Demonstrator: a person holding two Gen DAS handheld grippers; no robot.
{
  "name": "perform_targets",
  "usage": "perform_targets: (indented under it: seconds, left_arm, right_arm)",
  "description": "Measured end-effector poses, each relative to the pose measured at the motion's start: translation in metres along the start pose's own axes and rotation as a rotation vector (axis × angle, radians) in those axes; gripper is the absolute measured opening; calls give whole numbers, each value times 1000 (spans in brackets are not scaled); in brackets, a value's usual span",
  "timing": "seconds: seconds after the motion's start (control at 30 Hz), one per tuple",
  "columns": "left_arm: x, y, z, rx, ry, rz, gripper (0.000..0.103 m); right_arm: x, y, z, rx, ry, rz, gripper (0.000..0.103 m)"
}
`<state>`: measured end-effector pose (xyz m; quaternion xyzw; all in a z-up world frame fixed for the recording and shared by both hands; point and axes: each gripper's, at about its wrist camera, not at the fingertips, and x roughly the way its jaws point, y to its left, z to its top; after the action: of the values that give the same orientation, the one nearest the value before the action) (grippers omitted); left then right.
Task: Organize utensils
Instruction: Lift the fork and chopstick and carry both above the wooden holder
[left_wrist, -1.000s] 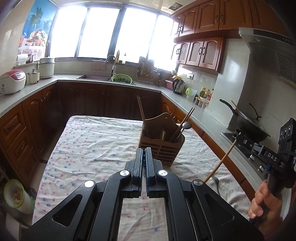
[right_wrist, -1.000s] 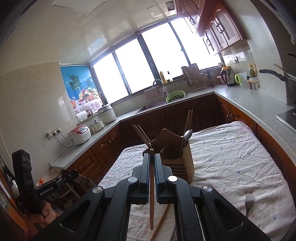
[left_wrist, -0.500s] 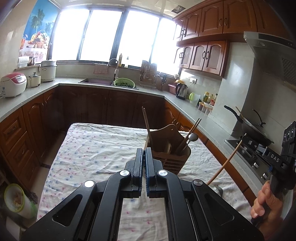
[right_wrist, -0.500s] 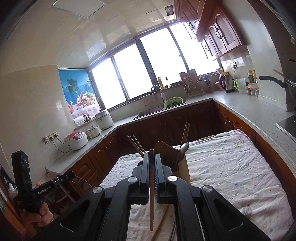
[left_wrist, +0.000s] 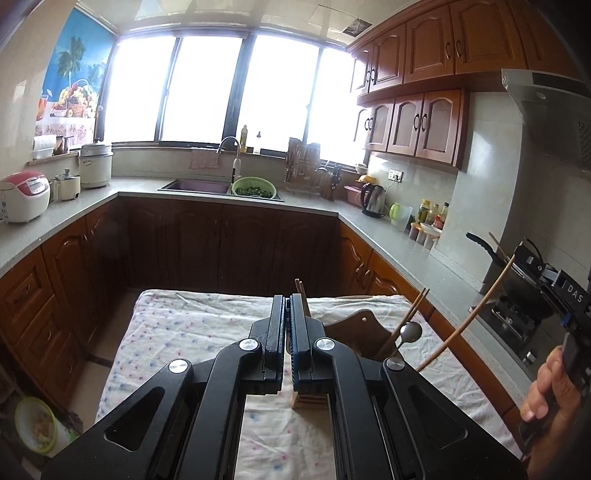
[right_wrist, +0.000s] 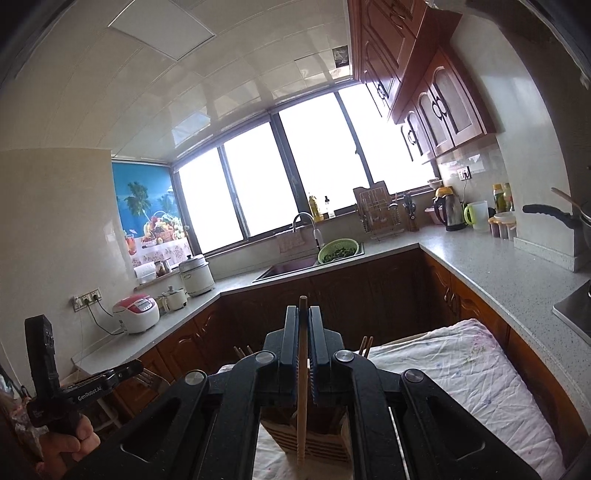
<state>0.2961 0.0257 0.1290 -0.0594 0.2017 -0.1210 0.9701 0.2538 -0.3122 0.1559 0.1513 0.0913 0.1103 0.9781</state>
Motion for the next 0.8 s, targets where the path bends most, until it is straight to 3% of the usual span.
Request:
perform_targets:
  seconds: [0.23,0.8]
  left_arm:
    - [54,-12,1,53,55,27,2]
    - [137,-42,-42,153,237,18,2]
  right_arm:
    - [30,-8,7,-14,-37,-36,5]
    - [76,-37,-58,52,57,-87,5]
